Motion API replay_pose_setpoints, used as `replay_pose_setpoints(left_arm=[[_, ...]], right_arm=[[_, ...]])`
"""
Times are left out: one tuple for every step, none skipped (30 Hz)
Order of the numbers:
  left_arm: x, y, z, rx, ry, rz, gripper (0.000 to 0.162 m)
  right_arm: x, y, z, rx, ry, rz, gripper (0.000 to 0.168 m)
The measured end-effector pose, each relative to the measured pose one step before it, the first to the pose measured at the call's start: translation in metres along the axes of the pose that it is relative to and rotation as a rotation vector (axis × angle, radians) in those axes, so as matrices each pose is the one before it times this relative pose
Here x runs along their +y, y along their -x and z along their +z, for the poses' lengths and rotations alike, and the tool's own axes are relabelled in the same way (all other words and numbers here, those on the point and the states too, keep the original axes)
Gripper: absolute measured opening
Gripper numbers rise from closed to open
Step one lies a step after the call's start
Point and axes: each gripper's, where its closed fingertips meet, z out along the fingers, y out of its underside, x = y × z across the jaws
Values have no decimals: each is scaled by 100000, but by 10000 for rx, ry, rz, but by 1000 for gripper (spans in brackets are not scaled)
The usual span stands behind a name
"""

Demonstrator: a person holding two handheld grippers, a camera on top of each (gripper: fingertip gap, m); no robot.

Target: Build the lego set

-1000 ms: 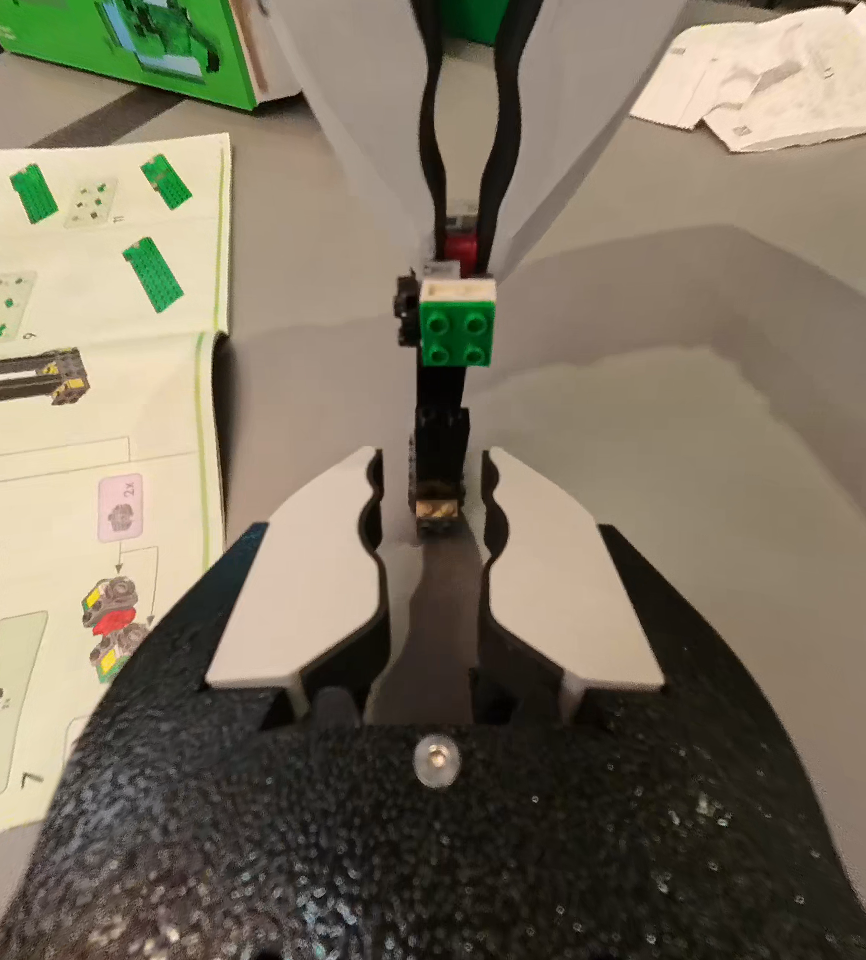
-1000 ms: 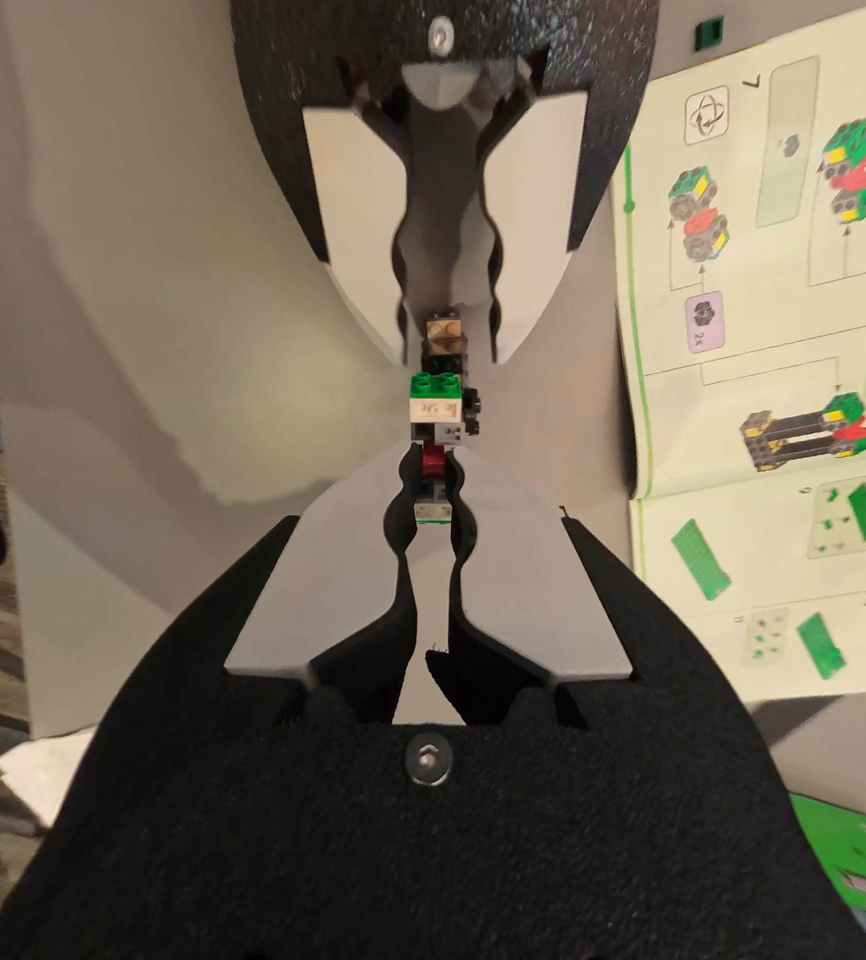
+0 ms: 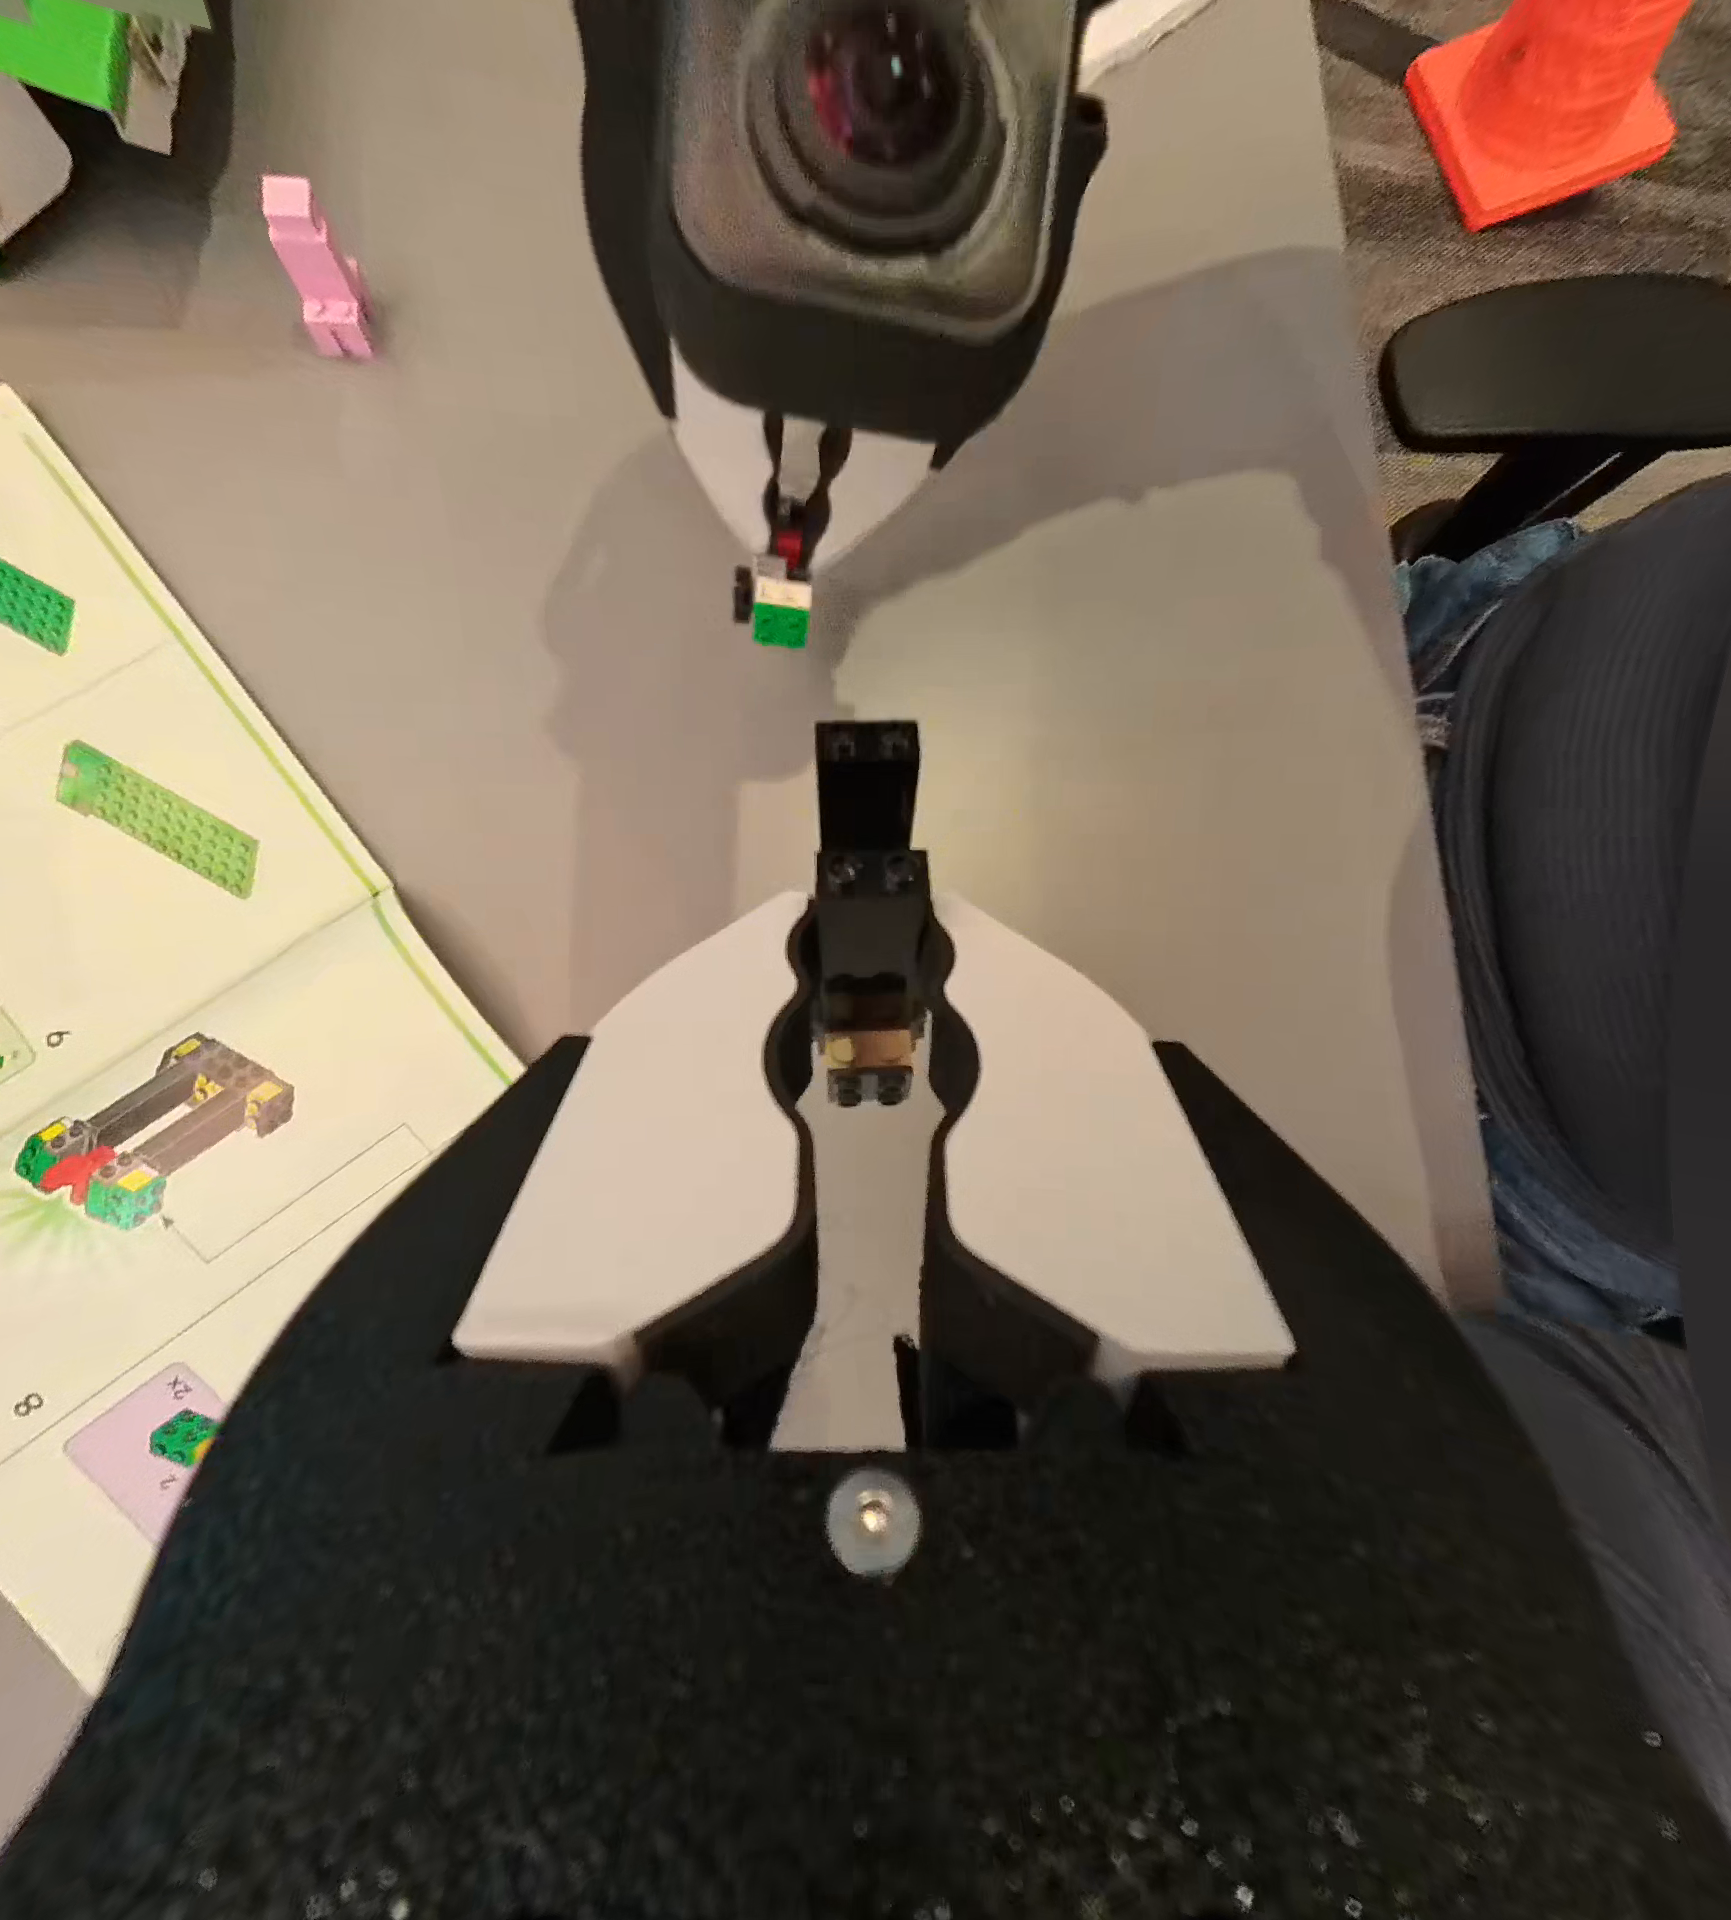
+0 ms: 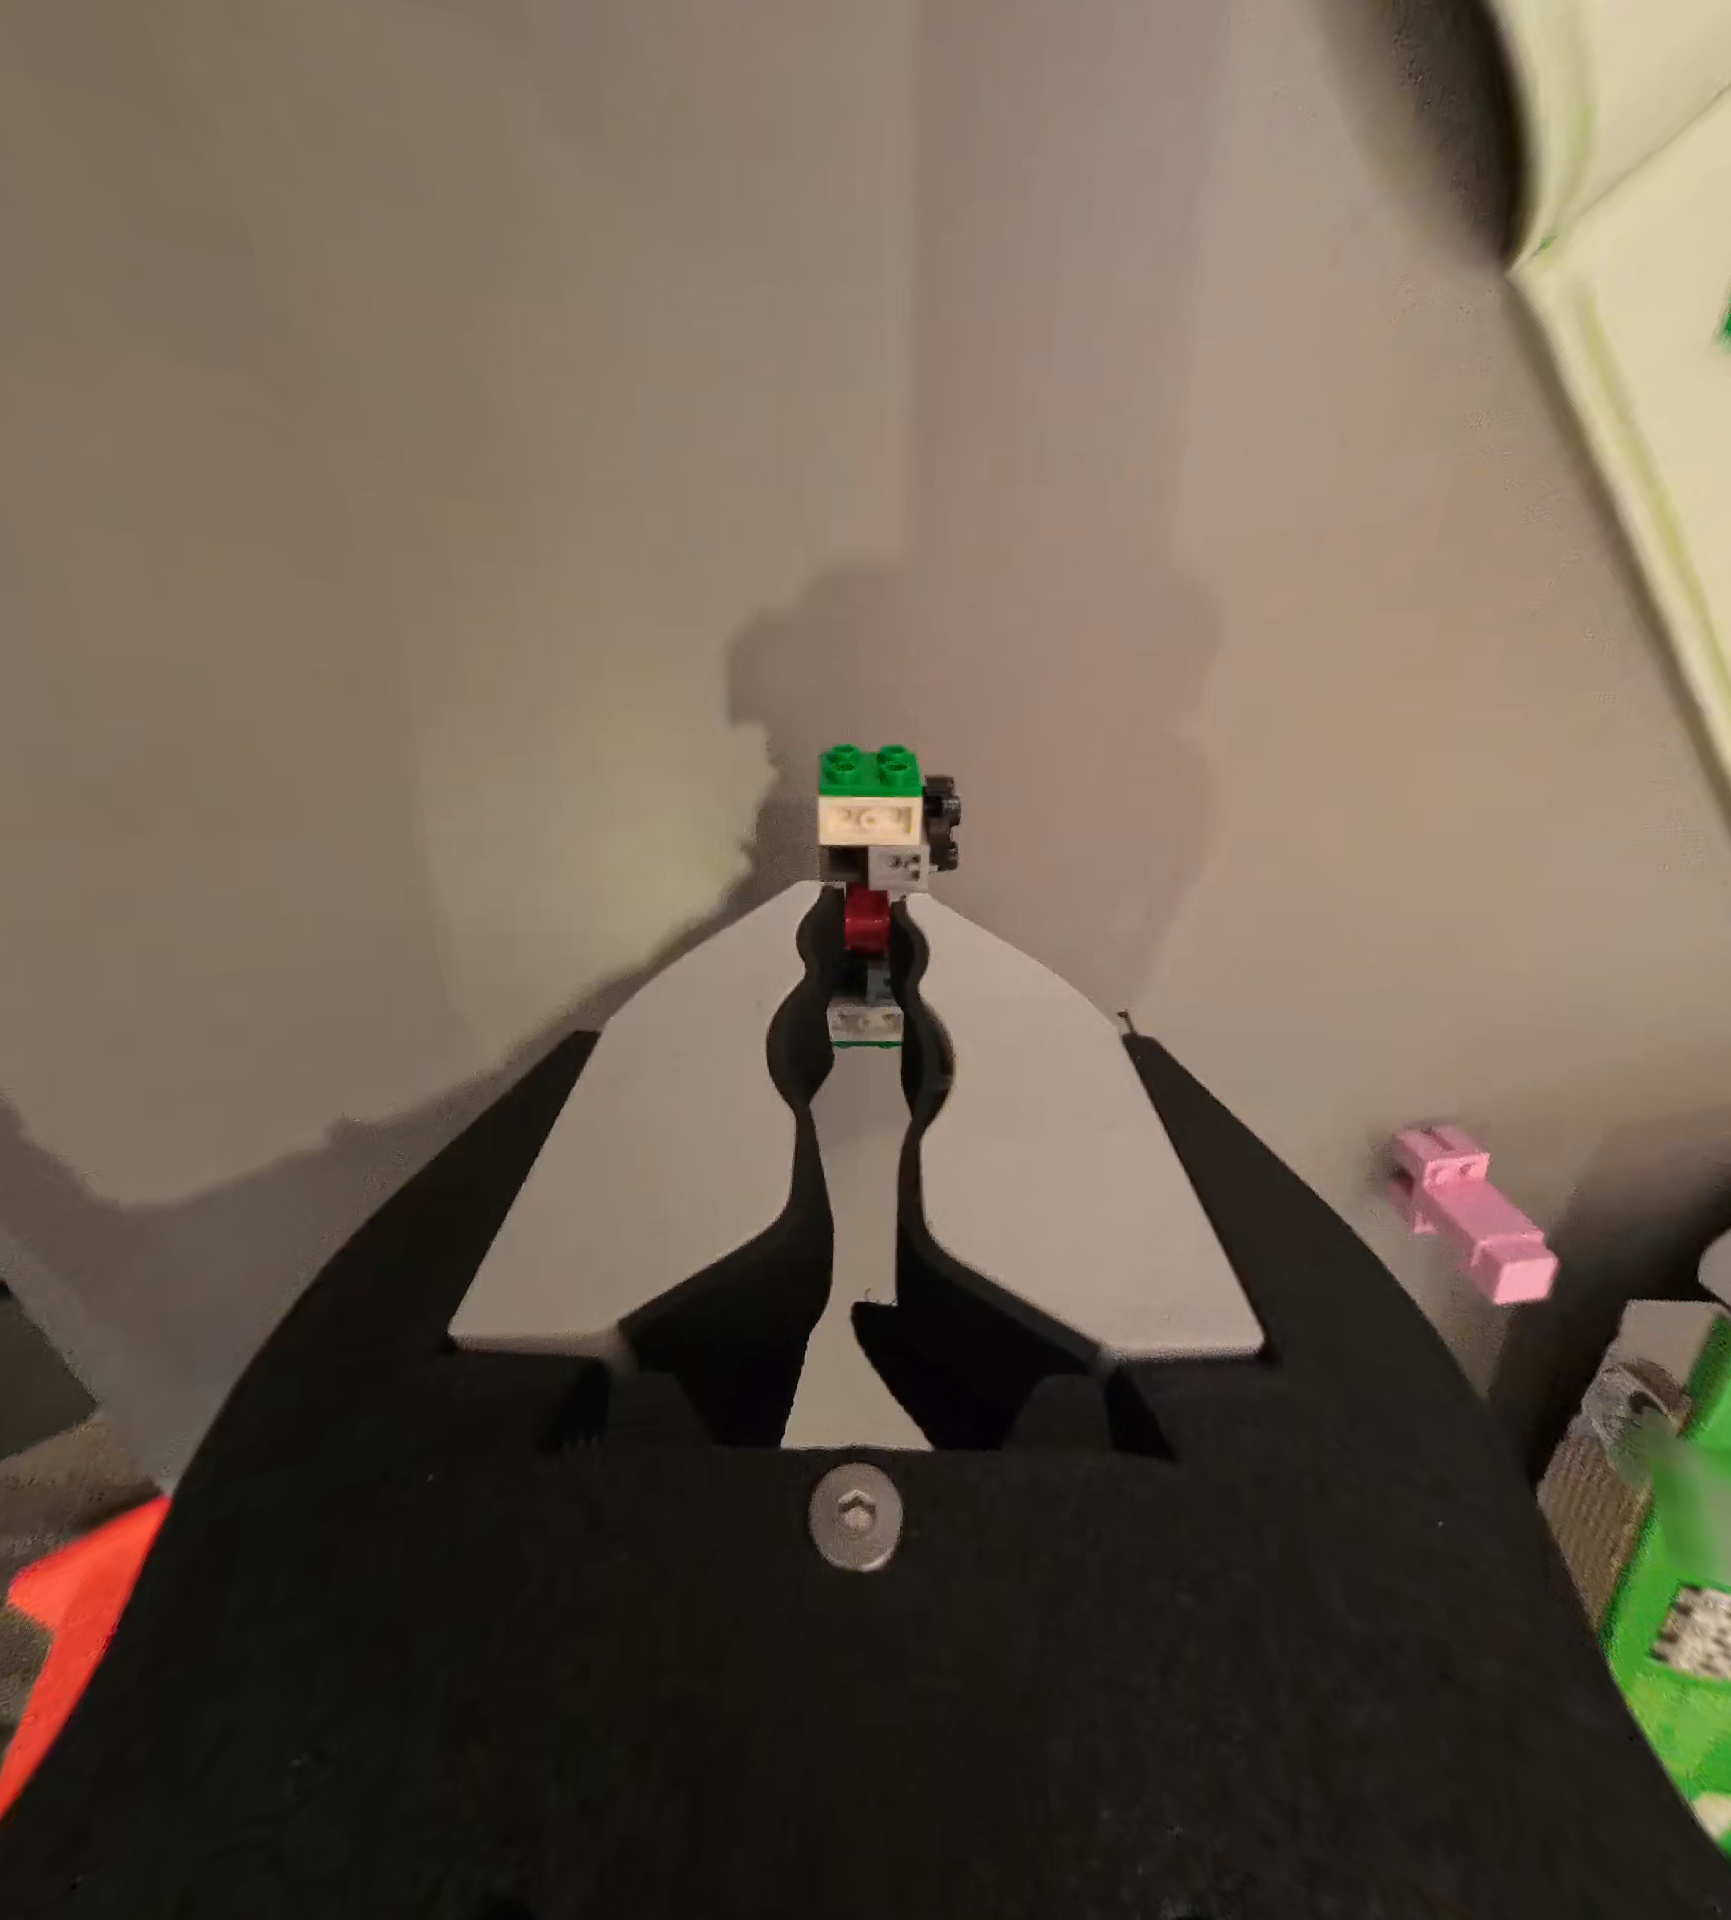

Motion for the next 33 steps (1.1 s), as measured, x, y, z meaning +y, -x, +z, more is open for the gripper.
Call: replay_pose_setpoints(left_arm=[[255,153,208,-1,154,7,17],[267,267,87,-77,174,-21,17],[212,238,-3,-90,100,-91,17],[188,98,-58,-33,33,-63,17],[155,60,-82,-31,-1,-11,17],[133,65,-120,-47,-15,-17,17],[83,50,-115,-32,-36,-32,17],[24,19,-87,-4,-55,-25,17],[18,2,-37,20,-40,-10,17],[45,10,19,26,-1,0,17],[52,3,46,34,15,-3,17],[25,-7,66,44,7,5,17],[-3,1,68,24,6,17,17],[9,25,64,2,24,5,17],[2,6,81,-1,41,10,17],[4,-7,91,-7,55,33,17],[15,-14,111,-4,64,39,17],[-8,-38,114,19,60,43,17],[-32,-54,145,30,52,59,17],[-21,-49,149,31,57,64,17],[-13,-38,159,19,72,57,17],[19,-26,138,0,83,67,17],[9,-23,123,-16,81,88,17],[5,-19,96,-26,69,101,17],[-17,-18,57,-34,47,109,17],[-32,3,35,-49,27,106,17],[-42,33,23,-66,15,105,17],[-62,74,16,-75,-4,102,17],[-88,102,15,-78,-18,74,17],[-82,124,33,-72,-12,45,17],[-58,100,59,-57,11,45,17],[-35,60,86,-42,31,64,17],[-71,21,98,-15,25,78,17]], right_arm=[[665,39,371,-11,393,-94,8],[482,-33,302,11,319,-37,8],[311,59,261,-76,249,-34,8],[165,65,241,-75,167,-59,8],[134,12,204,-47,149,-76,8],[110,-105,163,42,135,-75,8],[118,-80,143,28,134,-60,8],[90,-33,124,9,117,-40,8],[41,-5,132,7,64,-38,8],[17,58,125,-23,19,-29,8],[13,-22,106,43,-21,10,9],[106,-33,25,60,-17,9,10],[183,90,-54,-18,-3,14,21],[147,-71,-150,72,-59,95,28],[-22,-200,-195,157,-195,129,34],[-286,-186,-171,150,-358,75,42],[-446,-114,-95,120,-431,-31,45],[-367,-15,36,70,-329,-143,44],[-245,-26,180,66,-162,-169,43],[-92,-94,270,85,-19,-164,42],[59,-59,280,6,91,-138,40],[79,-92,250,-41,96,-85,39],[7,-172,168,-36,8,-33,38],[-73,-63,66,-161,-69,20,37],[-128,-52,-17,-196,-123,77,38],[-135,-177,-115,-112,-135,92,38],[-228,-209,-289,-70,-215,115,38],[-551,-160,-508,-85,-431,204,39],[-1013,-124,-758,-83,-720,338,40],[-1579,9,-978,-131,-1021,382,38],[-2116,125,-1085,-122,-1308,348,33],[-2419,274,-1030,-114,-1430,249,30],[-2234,373,-776,-89,-1248,161,28]])
